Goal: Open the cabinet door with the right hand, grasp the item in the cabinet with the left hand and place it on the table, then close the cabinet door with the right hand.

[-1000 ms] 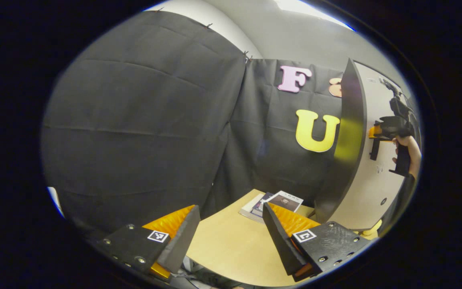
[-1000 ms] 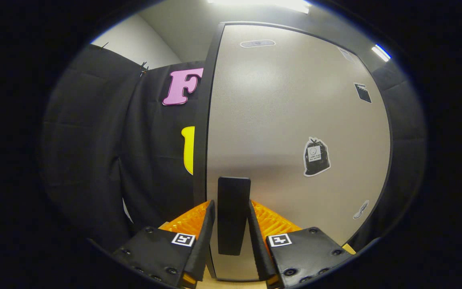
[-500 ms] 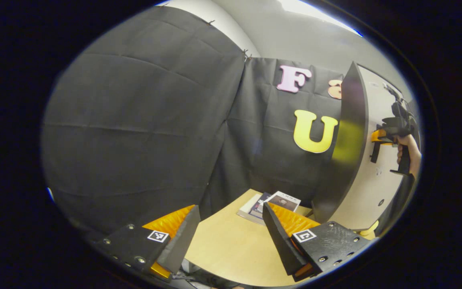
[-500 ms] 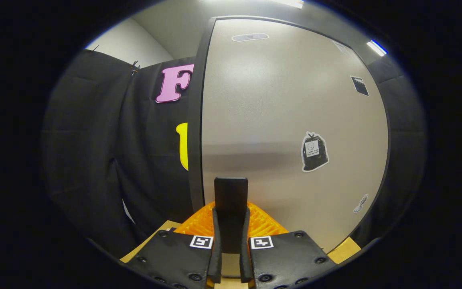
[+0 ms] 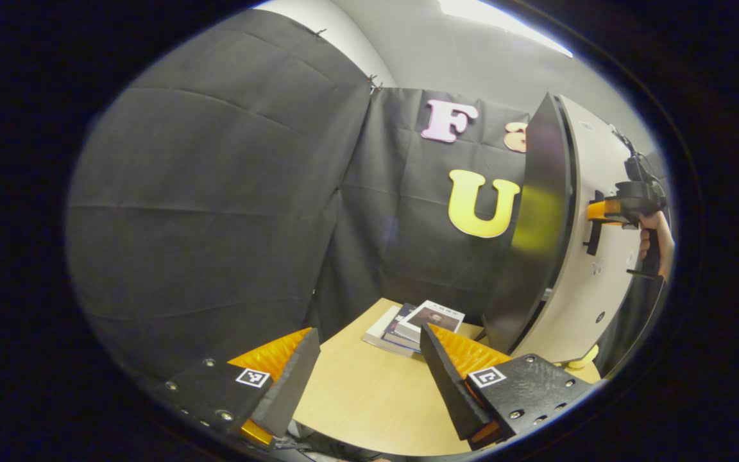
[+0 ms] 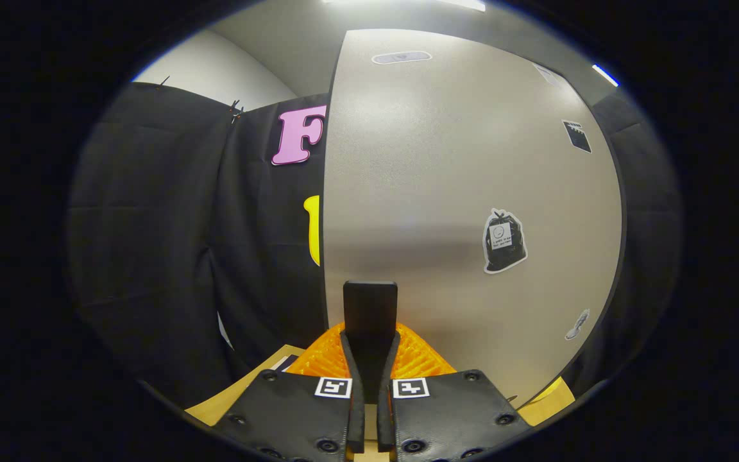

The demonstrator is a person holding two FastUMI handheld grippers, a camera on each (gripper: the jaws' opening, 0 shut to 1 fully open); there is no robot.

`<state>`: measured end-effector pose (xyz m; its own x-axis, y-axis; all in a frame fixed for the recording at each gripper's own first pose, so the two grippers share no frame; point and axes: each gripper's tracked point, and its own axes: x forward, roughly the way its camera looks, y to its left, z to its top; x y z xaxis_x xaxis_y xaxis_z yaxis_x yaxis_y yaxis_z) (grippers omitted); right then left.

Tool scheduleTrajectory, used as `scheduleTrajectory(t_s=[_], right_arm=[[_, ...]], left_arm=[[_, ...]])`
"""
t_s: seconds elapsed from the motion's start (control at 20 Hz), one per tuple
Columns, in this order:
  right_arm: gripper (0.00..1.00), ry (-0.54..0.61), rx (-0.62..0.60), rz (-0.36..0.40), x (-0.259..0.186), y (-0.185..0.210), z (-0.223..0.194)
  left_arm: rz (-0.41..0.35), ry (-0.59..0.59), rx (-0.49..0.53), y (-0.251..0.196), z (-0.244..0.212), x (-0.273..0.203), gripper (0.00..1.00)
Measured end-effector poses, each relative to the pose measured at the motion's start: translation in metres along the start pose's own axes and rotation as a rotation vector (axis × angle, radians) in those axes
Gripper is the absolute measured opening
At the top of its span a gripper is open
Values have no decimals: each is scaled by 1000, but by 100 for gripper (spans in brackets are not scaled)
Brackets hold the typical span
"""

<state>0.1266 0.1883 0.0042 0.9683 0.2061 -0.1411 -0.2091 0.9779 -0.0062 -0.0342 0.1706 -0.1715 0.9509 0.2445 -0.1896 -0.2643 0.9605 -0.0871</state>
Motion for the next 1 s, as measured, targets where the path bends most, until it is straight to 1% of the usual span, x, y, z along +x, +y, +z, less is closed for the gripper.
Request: scheduleTrajectory(t_s=[0.05,0.15,0.3,0.45,0.6,0.75,0.9,1.0], right_arm=[[10,-2,6,16,-10,-1,0],[9,3,19,47,-29,-2,-1],[9,6,21,65,-59,-6,-5],[9,15,30,81,-84,-15,-9],[9,22,31,81,-99,-21,-9],[9,45,26,87,-105,-25,-11],[9,48,25,124,-114,-28,-8],[9,53,23,175,-117,-29,-9]], left_arm=[[-15,3,3,-5,0,3,96],[-47,10,1,-19,-1,7,96],[-98,18,5,-45,-3,16,96],[-155,16,33,-74,0,19,96],[-200,25,60,-102,-1,22,96],[-240,42,56,-128,0,21,96],[-247,34,78,-148,0,14,96],[-216,28,89,-157,-6,4,96]])
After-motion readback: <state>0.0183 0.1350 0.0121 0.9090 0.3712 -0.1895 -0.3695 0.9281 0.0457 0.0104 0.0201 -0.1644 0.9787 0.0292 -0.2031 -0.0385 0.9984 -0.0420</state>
